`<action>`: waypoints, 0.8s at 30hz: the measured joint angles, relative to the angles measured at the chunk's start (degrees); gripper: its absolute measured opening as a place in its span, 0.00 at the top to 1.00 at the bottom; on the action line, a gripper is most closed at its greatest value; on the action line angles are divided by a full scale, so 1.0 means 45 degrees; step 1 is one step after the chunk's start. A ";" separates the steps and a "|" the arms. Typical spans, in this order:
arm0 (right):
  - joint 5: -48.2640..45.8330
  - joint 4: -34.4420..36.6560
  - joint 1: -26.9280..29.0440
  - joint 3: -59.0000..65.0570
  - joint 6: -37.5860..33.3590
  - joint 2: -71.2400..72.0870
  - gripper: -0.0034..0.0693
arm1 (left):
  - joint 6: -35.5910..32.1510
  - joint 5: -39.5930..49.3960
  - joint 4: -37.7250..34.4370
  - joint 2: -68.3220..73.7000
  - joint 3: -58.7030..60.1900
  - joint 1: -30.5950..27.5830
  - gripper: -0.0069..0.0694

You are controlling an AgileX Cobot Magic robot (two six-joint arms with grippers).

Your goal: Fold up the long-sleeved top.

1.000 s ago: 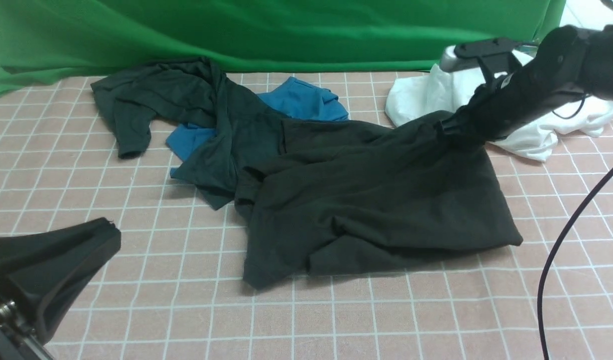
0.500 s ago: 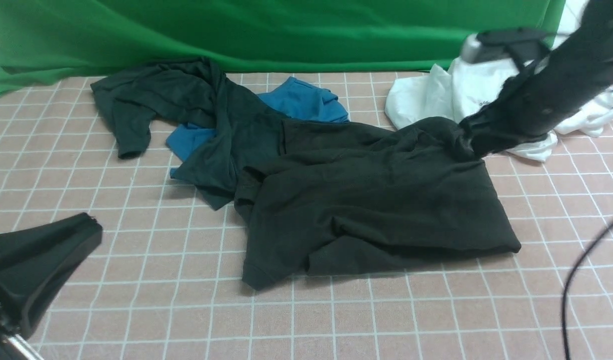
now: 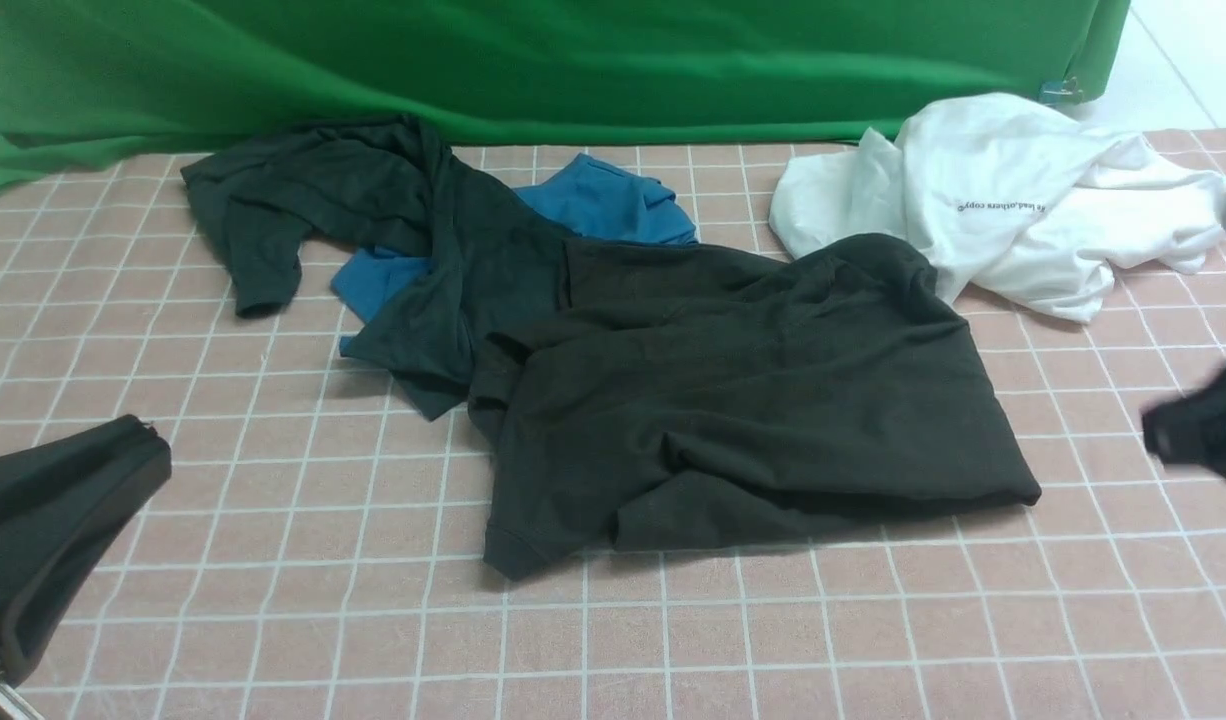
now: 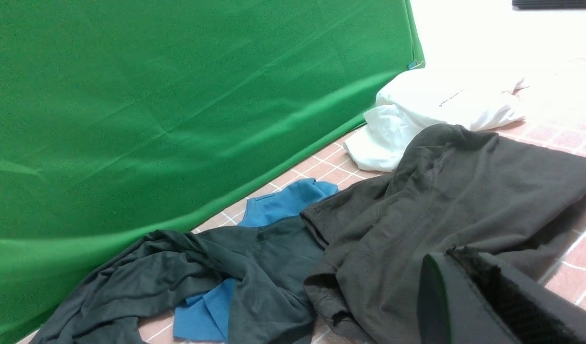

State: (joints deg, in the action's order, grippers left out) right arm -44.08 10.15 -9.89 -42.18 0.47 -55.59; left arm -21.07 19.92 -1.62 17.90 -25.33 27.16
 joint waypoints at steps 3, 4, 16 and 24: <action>0.0157 0.0000 0.0000 0.0993 0.0318 0.0997 0.79 | 0.0011 0.0000 0.0000 0.0000 0.0000 0.0000 0.89; 0.0271 0.0000 0.0000 0.1301 0.0353 0.1291 0.79 | 0.0011 0.0000 0.0000 0.0000 0.0000 0.0000 0.89; 0.1682 -0.0001 0.0000 0.1750 0.0332 0.2402 0.77 | 0.0023 0.0000 0.0010 0.0000 0.0000 0.0000 0.89; 0.1893 -0.0033 0.0000 0.1750 0.0480 0.2402 0.74 | 0.0023 0.0000 0.0010 0.0000 0.0000 0.0000 0.89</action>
State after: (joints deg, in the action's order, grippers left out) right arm -35.56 10.01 -9.89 -34.31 2.63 -44.78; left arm -20.97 19.92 -1.57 17.90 -25.33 27.16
